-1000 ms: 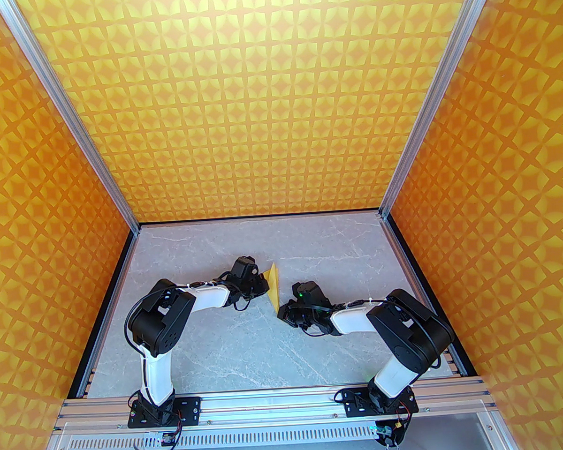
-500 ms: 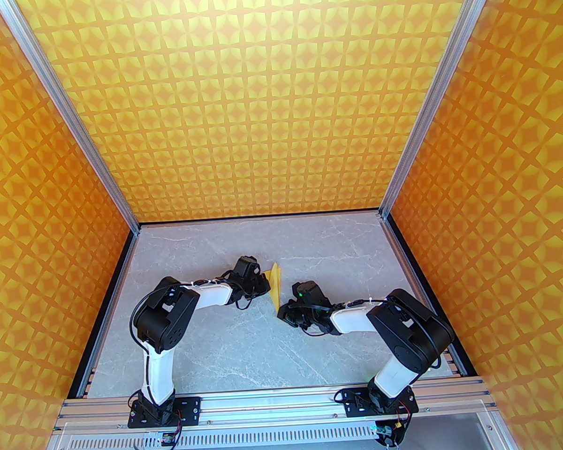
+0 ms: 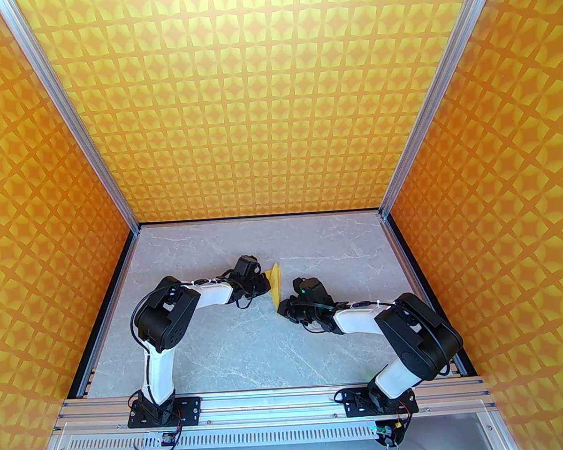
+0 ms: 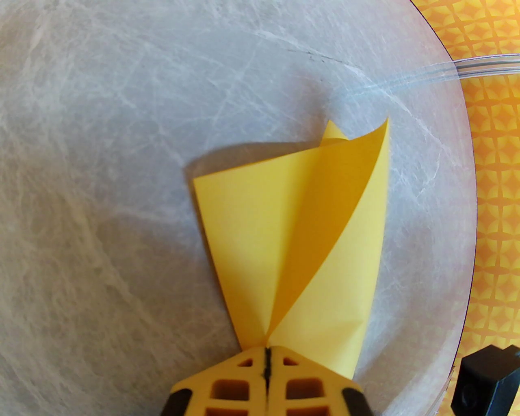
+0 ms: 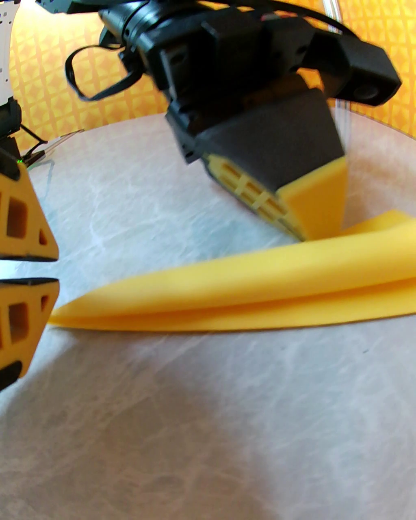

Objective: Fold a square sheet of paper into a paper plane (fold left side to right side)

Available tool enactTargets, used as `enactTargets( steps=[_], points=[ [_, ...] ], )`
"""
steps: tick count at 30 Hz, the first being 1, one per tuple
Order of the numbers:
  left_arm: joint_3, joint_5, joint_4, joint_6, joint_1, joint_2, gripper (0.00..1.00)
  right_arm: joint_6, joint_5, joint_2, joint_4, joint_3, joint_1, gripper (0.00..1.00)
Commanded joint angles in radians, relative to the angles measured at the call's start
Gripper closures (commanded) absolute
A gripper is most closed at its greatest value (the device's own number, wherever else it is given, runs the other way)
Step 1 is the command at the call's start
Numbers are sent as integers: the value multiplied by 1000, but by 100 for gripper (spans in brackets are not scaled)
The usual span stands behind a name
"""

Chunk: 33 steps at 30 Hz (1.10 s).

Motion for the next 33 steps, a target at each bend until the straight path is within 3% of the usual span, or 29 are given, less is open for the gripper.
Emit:
enactTargets(
  steps=[1,15,22,26,33],
  points=[
    [3,-17,-57,14,1,36,100,45,-21,19,82,-28,-14,86],
    [2,-17,-51,11,-2,36,100,128,-68,116,267,-63,-31,87],
    [3,-16,-49,8,-3,39,100,139,-67,162,277,-63,-32,88],
    [4,-16,-51,6,-5,41,100,121,-49,162,188,-49,-32,91],
    [13,-16,-57,8,-5,47,100,-6,48,118,-204,46,-31,94]
  ],
)
